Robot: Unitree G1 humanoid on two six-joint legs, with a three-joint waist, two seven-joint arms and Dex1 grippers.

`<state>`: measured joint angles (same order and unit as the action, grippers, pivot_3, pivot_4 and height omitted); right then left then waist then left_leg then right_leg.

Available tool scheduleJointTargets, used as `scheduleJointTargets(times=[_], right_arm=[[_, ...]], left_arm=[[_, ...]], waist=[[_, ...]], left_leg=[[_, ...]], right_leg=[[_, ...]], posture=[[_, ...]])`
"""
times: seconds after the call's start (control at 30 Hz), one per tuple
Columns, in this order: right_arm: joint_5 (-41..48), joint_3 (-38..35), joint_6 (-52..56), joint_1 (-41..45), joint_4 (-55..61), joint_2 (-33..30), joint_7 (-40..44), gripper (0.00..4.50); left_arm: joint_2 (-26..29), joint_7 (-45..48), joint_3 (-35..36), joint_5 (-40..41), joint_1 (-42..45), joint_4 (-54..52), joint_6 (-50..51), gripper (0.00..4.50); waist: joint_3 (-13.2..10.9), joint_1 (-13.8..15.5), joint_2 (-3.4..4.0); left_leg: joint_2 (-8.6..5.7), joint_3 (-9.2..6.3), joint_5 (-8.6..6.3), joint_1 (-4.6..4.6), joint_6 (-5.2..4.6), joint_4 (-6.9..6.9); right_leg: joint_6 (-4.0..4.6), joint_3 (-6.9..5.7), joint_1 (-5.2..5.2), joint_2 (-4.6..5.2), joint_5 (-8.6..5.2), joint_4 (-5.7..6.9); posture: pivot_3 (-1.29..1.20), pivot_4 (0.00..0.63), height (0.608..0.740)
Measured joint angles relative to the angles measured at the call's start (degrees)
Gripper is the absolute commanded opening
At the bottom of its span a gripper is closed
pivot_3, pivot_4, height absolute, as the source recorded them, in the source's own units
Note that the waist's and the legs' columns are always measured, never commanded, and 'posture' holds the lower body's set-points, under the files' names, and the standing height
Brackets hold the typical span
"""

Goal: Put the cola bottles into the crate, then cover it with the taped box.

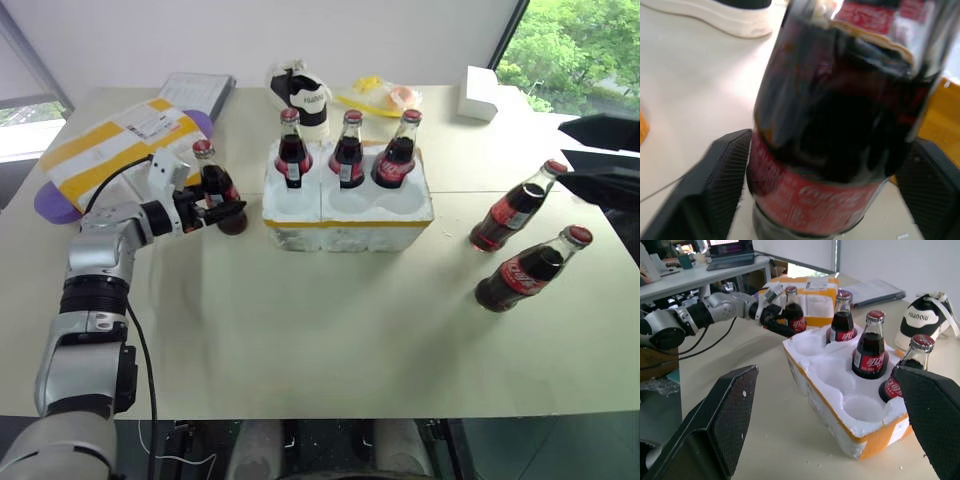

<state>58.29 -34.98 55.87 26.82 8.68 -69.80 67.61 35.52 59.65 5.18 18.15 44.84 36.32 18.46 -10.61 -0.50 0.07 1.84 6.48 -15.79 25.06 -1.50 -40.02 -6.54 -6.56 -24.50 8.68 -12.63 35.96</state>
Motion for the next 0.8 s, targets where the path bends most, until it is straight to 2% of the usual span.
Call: scheduleJointTargets(times=[0.17, 0.27, 0.33, 0.5, 0.63, 0.8], right_arm=[[0.6, 0.0, 0.0, 0.1, 0.0, 0.2, -1.3, 4.5], [0.5, -0.1, -0.1, -0.6, 0.1, 0.8, -1.6, 4.5], [0.5, -0.1, -0.1, -1.7, 0.1, 1.1, -1.6, 4.5], [0.2, -0.4, -0.7, -3.5, 1.0, 1.2, -1.8, 4.5], [-0.1, -1.0, -1.3, -5.6, 1.7, 1.5, -2.2, 4.5], [-0.1, -2.5, -1.3, -8.1, 3.6, 2.0, -3.1, 4.5]], left_arm=[[0.5, 1.9, -0.3, -0.6, 0.2, 0.0, 0.1, 2.83], [3.0, 6.1, -1.1, -0.1, 2.3, -2.5, 5.7, 2.83], [3.9, 8.7, -1.2, 1.5, 5.8, -4.9, 9.8, 2.83], [4.8, 14.3, -1.7, 4.6, 17.1, -8.9, 14.4, 2.83], [2.0, 17.8, -3.7, 5.0, 23.6, -6.9, 15.1, 2.83], [-2.1, 20.1, -8.5, 2.3, 24.6, -2.7, 12.3, 2.83]], waist=[[0.0, 0.0, -0.07], [-0.2, 0.0, -0.39], [-0.4, 0.4, -0.62], [-0.4, 1.4, -0.65], [-0.4, 1.4, -0.64], [-0.4, 1.1, -0.65]], left_leg=[[0.0, -0.01, 0.0, 0.03, 0.0, -0.01], [0.01, -0.05, 0.04, 0.21, 0.05, -0.05], [0.0, -0.1, 0.07, 0.38, 0.1, -0.12], [-0.04, -0.02, 0.07, 0.36, 0.09, -0.12], [-0.06, 0.07, 0.08, 0.34, 0.09, -0.12], [-0.05, 0.09, 0.09, 0.31, 0.1, -0.11]], right_leg=[[0.0, 0.0, -0.01, 0.01, 0.0, -0.01], [0.0, -0.03, -0.17, -0.03, 0.0, 0.05], [0.0, -0.08, -0.24, -0.03, 0.0, 0.07], [-0.07, -0.1, -0.18, -0.04, 0.0, 0.05], [-0.09, -0.11, -0.15, -0.04, -0.02, 0.04], [-0.09, -0.1, -0.17, -0.07, -0.02, 0.04]], posture=[[0.0, 0.15, 0.74], [0.0, 0.15, 0.74], [0.0, 0.15, 0.74], [0.0, 0.15, 0.74], [0.0, 0.15, 0.74], [0.0, 0.15, 0.74]])
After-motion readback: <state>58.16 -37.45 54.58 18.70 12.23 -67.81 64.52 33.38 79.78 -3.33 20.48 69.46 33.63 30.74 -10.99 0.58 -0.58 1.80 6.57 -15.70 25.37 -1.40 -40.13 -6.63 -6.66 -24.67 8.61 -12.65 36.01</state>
